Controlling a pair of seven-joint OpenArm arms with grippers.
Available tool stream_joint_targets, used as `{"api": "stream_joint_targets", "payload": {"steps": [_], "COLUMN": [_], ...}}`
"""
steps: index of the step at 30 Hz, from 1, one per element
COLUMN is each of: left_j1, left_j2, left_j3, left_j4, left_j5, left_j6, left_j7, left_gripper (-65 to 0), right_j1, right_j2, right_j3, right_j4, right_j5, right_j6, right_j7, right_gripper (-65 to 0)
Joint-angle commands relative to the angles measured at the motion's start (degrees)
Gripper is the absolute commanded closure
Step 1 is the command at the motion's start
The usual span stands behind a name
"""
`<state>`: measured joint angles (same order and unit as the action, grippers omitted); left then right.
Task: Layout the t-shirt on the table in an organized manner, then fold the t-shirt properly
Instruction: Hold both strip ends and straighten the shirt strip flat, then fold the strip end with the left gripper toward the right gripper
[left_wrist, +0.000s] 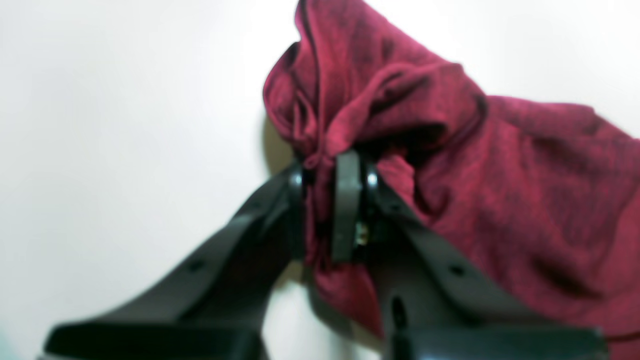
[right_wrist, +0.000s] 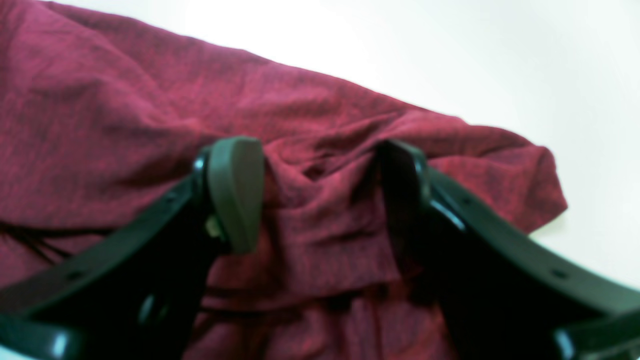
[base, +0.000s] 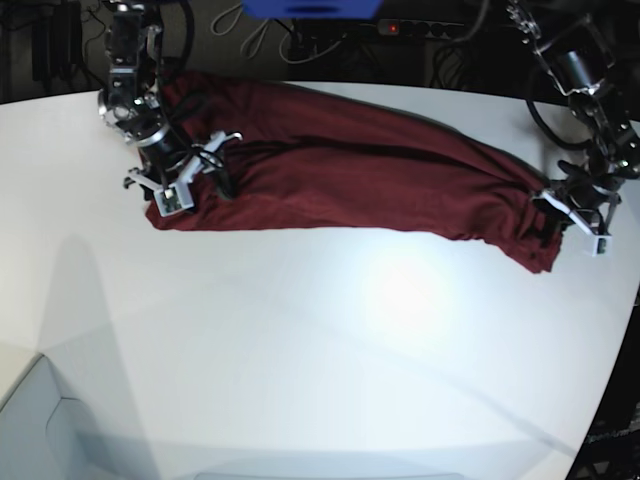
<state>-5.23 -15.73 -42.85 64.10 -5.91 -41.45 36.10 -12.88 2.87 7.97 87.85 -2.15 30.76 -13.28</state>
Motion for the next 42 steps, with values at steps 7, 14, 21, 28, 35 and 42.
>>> {"api": "stream_joint_targets", "payload": {"steps": [7,14,21,28,35,42], "left_j1": [0.71,2.64,7.65,15.3,19.17,21.63], "left_j2": [0.3,3.64,8.21,14.98,19.02,19.02], "left_j3": [-8.18,-7.92,-2.38,10.37,20.3,25.14], "left_j4": [14.72,25.97,36.52,46.81,47.51,47.51], "left_j5": [2.62,3.06,2.88,4.99,12.81,14.13], "left_j6": [1.45,1.45,1.45,1.45,1.45,1.45], "left_j7": [2.72,2.72,2.72,2.72,2.01,2.01], "left_gripper": [-0.1,-0.1,-0.1,-0.1,-0.1,-0.1], "right_j1": [0.53,0.36,0.01,0.01,0.09,0.09], "right_j2": [0.25,0.07,0.16,0.16,0.42,1.3], "right_j3": [0.08,-0.1,0.25,0.25,0.25,1.13], "right_j4": [1.07,1.16,1.24,1.24,1.24,4.23], "right_j5": [0.7,0.7,0.7,0.7,0.7,0.79], "right_j6": [0.05,0.05,0.05,0.05,0.05,0.05], "right_j7": [1.45,1.45,1.45,1.45,1.45,1.1], "right_gripper": [-37.3,-37.3,-37.3,-37.3,-37.3,-37.4]}}
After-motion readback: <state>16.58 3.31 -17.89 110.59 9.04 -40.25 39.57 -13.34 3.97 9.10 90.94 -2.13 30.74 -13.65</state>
